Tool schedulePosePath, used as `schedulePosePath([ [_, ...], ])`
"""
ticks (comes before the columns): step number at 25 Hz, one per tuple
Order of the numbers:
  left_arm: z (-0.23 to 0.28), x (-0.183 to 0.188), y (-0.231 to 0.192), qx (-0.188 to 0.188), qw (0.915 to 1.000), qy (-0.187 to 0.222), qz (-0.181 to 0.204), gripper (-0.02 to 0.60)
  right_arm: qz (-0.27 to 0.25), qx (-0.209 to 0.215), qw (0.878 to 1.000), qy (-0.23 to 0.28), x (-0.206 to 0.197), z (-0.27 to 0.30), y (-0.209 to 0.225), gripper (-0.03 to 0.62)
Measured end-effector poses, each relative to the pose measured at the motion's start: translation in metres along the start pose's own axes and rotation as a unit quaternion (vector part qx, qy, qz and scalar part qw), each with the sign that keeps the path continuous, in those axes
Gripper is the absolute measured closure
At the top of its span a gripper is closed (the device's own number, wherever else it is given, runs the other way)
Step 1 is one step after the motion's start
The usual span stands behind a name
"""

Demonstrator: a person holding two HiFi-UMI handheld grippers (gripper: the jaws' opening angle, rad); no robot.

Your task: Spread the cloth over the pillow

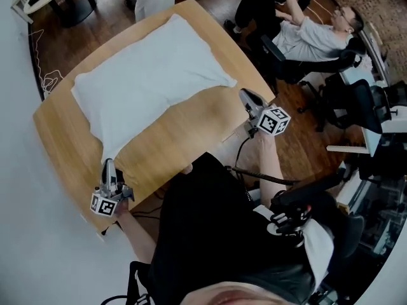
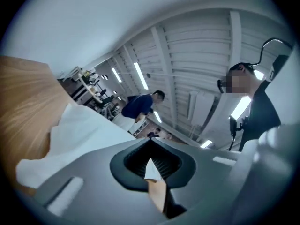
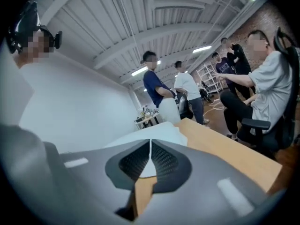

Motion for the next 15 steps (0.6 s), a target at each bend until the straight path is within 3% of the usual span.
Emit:
schedulePosePath([
  [5, 0.027, -0.007, 0.070, -0.105, 0.9943, 0.014, 0.009, 0.580, -0.023, 0.034, 0.998, 0.046, 0.042, -0.027, -0.060, 0.591],
  [11, 0.036, -0.016, 0.118, -0.165, 0.9857, 0.013, 0.030, 0.580, -0.061, 0.085, 0.991, 0.079, 0.059, -0.034, -0.124, 0.592],
  [15, 0.027, -0.018, 0.152, -0.165, 0.9843, 0.018, 0.059, 0.580, -0.078, 0.140, 0.984, 0.078, 0.074, -0.003, -0.149, 0.591],
])
Point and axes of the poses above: the fingertips, and each gripper's own axes: z forward along the fingers, y to its right, x out of its top, the point moved 1 cm from there along -z, backward along the fingers, and after that the axes turned 12 degrees about -z, right-handed, at the moved point
